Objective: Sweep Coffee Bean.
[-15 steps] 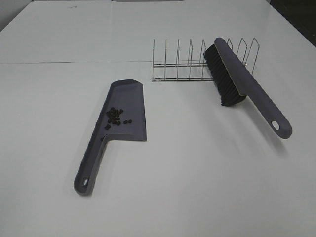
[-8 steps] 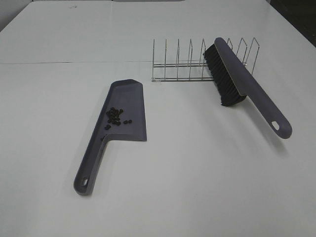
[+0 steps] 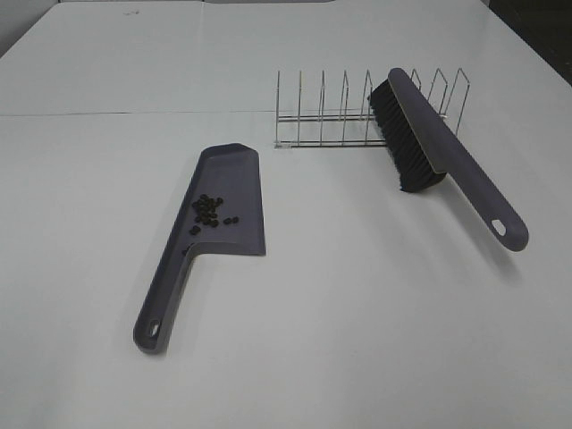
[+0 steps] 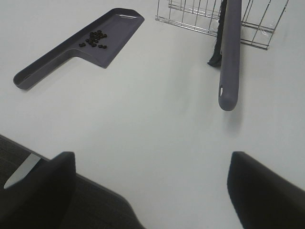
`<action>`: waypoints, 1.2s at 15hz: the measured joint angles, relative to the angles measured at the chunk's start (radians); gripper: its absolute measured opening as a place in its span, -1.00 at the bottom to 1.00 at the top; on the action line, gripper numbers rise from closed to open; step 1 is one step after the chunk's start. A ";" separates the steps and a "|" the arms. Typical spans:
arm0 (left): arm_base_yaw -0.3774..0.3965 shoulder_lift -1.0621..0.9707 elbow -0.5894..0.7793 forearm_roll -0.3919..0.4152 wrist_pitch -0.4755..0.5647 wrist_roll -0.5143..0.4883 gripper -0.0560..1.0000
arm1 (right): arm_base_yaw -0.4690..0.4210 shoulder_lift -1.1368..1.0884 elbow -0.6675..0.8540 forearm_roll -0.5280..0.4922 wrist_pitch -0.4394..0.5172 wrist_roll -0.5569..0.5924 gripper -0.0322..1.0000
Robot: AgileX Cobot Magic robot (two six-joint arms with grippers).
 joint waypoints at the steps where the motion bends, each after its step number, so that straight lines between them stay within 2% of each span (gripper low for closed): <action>1: 0.000 0.000 0.000 0.000 -0.001 0.000 0.54 | 0.000 0.000 0.000 0.000 0.000 0.000 0.54; 5: 0.000 0.000 0.000 0.000 -0.001 0.000 0.54 | 0.000 0.000 0.000 0.000 -0.001 0.000 0.54; 7: 0.026 0.000 0.000 -0.001 -0.001 0.002 0.54 | -0.004 0.000 0.000 0.001 -0.001 0.000 0.54; 8: 0.061 0.000 0.000 -0.001 -0.001 0.004 0.54 | -0.029 0.000 0.000 0.005 -0.001 0.000 0.54; 10: 0.143 0.000 0.000 -0.001 -0.001 0.004 0.54 | -0.135 0.000 0.000 0.021 -0.001 0.000 0.54; 11: 0.159 0.000 0.000 -0.001 -0.001 0.004 0.54 | -0.158 0.000 0.000 0.021 -0.001 0.000 0.54; 12: 0.198 0.000 0.000 -0.001 -0.001 0.004 0.54 | -0.232 -0.007 0.000 0.021 -0.002 0.000 0.54; 18: 0.177 0.000 0.000 -0.002 -0.001 0.004 0.54 | -0.252 -0.072 0.000 0.023 -0.002 0.000 0.54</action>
